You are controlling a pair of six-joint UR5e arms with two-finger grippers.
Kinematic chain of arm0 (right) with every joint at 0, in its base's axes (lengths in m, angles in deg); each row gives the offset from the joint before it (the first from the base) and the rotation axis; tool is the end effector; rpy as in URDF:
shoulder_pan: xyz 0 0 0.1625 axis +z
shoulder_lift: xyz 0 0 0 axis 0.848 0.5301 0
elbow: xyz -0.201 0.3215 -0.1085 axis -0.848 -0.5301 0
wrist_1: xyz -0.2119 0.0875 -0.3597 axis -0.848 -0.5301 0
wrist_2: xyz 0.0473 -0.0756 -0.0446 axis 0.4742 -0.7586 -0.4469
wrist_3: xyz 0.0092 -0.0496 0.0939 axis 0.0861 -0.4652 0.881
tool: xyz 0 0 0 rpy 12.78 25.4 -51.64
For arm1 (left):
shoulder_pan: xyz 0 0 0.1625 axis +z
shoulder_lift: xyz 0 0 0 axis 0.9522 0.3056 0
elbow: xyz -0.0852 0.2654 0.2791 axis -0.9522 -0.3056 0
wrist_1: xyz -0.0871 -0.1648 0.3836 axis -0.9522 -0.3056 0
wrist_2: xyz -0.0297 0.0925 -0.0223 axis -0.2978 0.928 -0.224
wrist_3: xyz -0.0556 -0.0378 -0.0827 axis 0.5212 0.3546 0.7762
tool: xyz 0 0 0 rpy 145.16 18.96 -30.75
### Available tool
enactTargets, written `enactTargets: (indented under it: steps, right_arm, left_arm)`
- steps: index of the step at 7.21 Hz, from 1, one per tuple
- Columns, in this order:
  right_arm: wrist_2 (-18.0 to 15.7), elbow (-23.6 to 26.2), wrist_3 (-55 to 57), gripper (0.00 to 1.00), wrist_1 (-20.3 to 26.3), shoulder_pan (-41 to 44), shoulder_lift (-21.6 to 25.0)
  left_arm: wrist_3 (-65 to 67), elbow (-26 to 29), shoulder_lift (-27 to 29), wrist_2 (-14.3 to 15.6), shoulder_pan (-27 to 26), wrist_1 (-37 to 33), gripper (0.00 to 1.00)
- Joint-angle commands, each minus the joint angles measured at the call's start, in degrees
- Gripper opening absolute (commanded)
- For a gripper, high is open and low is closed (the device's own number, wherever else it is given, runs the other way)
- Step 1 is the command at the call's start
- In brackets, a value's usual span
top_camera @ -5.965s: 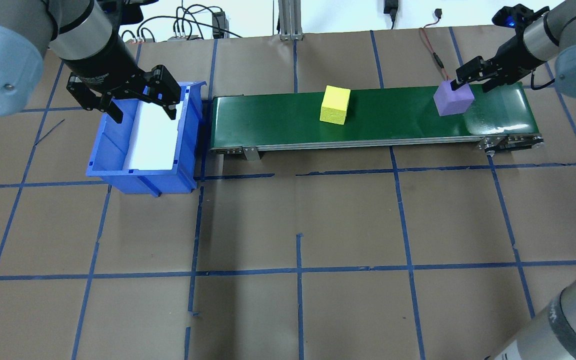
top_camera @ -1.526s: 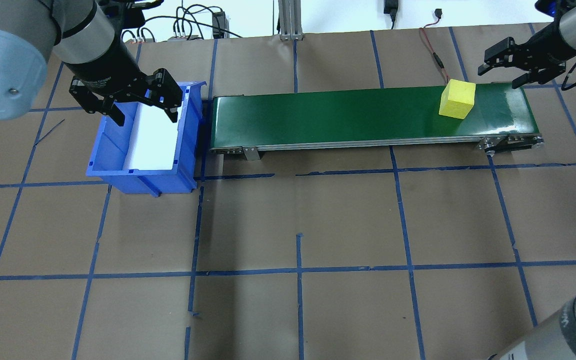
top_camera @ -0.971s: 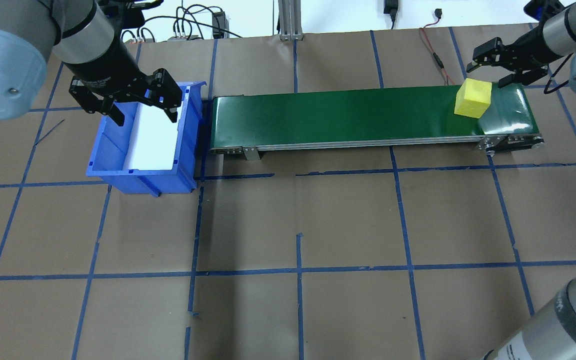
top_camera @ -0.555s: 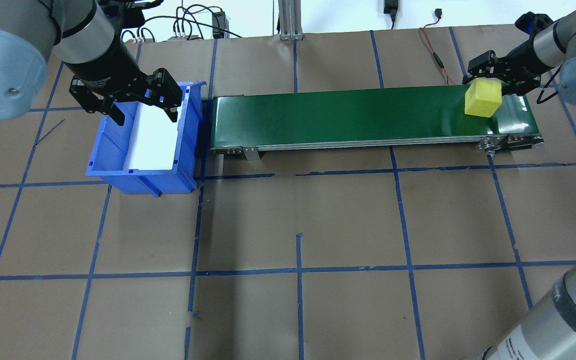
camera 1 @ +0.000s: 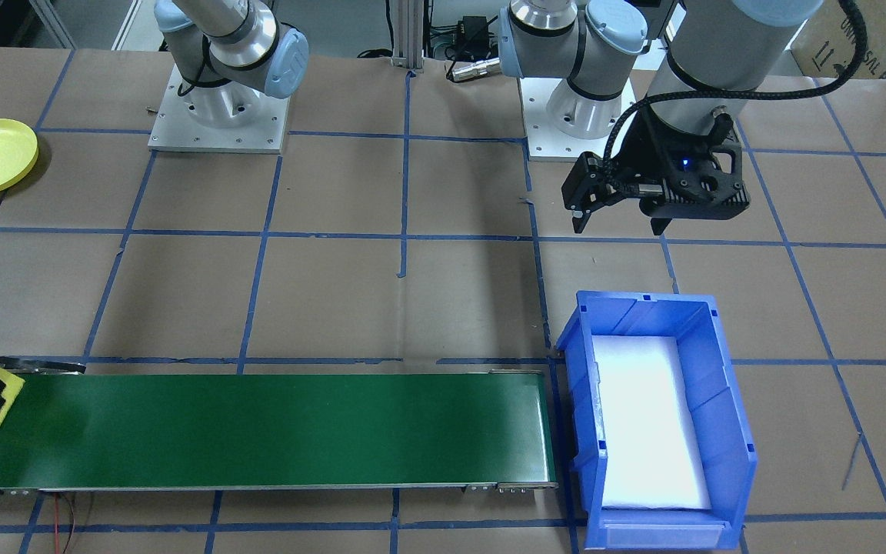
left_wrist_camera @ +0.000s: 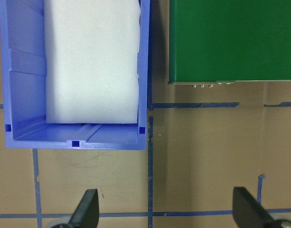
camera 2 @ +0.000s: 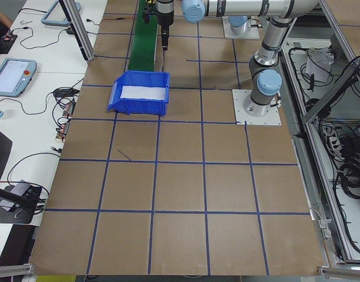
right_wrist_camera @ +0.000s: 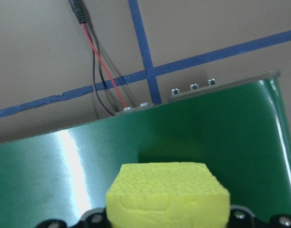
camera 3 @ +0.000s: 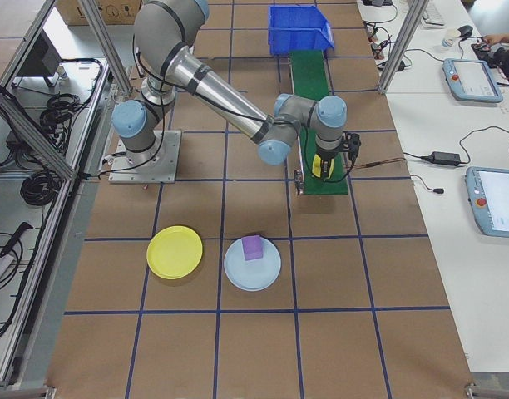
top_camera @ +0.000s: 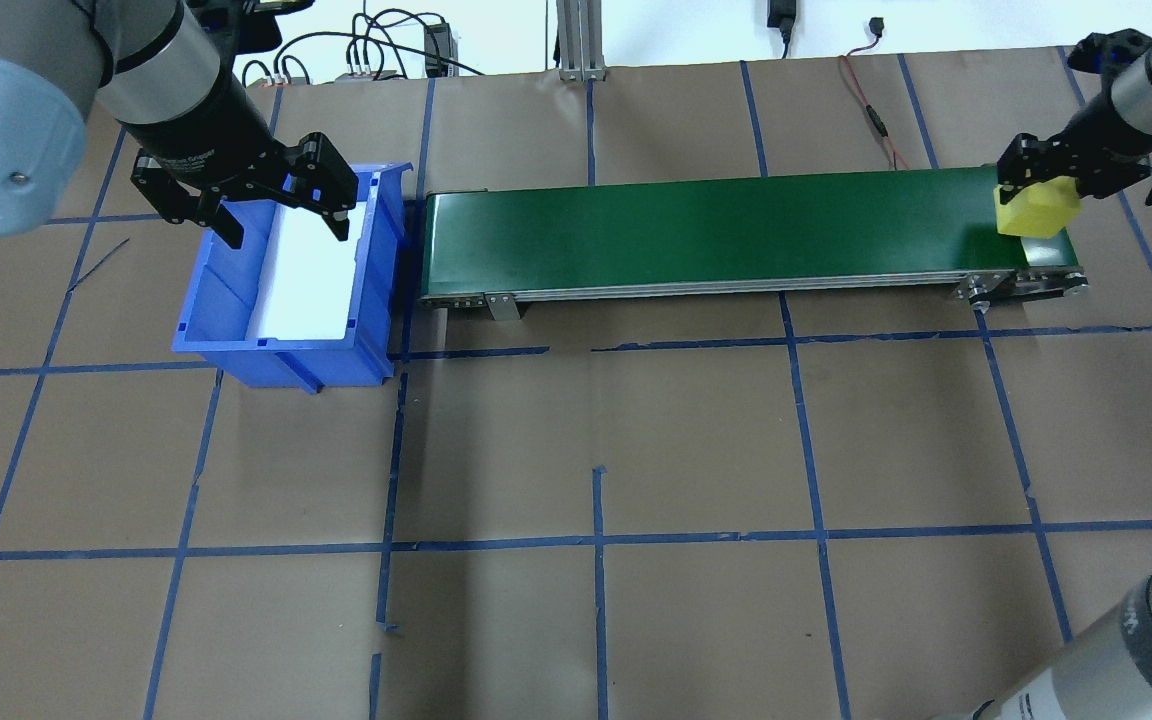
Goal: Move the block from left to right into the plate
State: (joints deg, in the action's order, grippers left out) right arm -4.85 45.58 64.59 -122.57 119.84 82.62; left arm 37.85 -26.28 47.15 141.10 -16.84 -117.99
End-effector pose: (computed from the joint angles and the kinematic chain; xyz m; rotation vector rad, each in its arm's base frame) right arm -0.1724 -0.6250 0.2550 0.2236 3.0880 -0.2085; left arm -0.1277 -0.5246 0.4373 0.0167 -3.1120 0.0419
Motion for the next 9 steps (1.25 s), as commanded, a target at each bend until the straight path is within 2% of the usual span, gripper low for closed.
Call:
enactTargets:
  steps: [1, 2, 3, 4, 5, 6, 8, 9]
  right_arm:
    - [-4.2, 8.4, -12.9, 0.22, 4.6, -10.0, 11.9]
    - [-5.2, 14.8, -17.1, 0.22, 5.7, -15.0, 17.2]
    - [-9.2, 18.8, -19.7, 0.22, 6.2, -21.4, 21.5]
    - [-10.0, 21.6, -21.8, 0.22, 6.4, -25.0, 23.8]
    - [-10.1, 23.3, -24.2, 0.22, 6.5, -27.8, 24.4]
    - [-11.9, 26.3, -29.9, 0.23, 6.1, -33.6, 24.5]
    - [-11.5, 29.0, -38.8, 0.25, 5.8, -47.2, 24.1]
    - [-11.5, 30.8, -41.9, 0.29, 1.4, -51.6, 23.0]
  left_arm:
    - [0.1, -0.1, 0.0, -0.1, 0.1, 0.0, 1.0]
    - [0.1, 0.1, 0.0, 0.0, 0.0, 0.1, 1.0]
    - [0.1, -0.1, 0.0, -0.1, 0.0, 0.1, 1.0]
    - [0.1, -0.1, 0.0, -0.1, 0.0, 0.0, 1.0]
    - [0.0, -0.1, 0.1, -0.1, 0.1, 0.1, 1.0]
    - [0.0, -0.1, 0.1, -0.1, 0.1, 0.1, 1.0]
    - [0.0, 0.4, 0.1, -0.1, 0.1, 0.1, 1.0]
    - [0.0, 0.2, 0.1, -0.1, 0.0, 0.1, 1.0]
